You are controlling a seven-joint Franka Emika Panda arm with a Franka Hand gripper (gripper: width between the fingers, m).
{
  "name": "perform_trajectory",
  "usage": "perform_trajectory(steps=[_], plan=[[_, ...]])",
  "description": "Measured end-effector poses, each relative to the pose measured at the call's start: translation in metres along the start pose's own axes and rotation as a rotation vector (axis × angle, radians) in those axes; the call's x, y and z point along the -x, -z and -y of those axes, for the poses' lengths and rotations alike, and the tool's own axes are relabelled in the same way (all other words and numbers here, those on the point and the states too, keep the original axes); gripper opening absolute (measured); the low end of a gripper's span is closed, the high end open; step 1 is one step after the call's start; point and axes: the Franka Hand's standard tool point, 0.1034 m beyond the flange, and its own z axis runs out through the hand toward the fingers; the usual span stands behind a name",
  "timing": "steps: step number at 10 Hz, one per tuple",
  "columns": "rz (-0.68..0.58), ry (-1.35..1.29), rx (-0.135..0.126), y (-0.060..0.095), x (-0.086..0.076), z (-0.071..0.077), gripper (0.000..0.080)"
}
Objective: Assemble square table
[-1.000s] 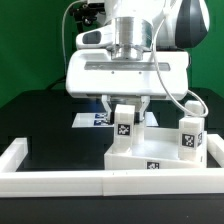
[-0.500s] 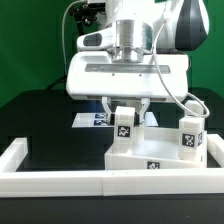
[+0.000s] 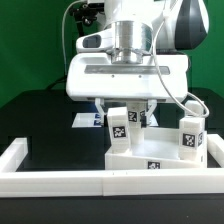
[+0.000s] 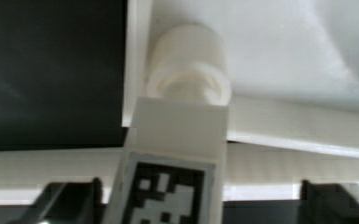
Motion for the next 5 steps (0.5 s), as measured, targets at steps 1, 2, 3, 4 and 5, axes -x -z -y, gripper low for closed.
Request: perform_trajectory(steps=[1,2,3,4,5], plan=[[0.0,0.0,0.0,0.0,0.0001,0.0,0.0624],[0.0,0.0,0.0,-0.0001,0.0001,0.0,0.0624],[0.0,0.0,0.0,-0.0001,0.0002,0.0,0.0645],[0.0,0.0,0.0,-0.0001,0.0002,0.0,0.0645],[0.014,0.002,-0.003,-0.0001,0.0012,-0.0018,0.0648]])
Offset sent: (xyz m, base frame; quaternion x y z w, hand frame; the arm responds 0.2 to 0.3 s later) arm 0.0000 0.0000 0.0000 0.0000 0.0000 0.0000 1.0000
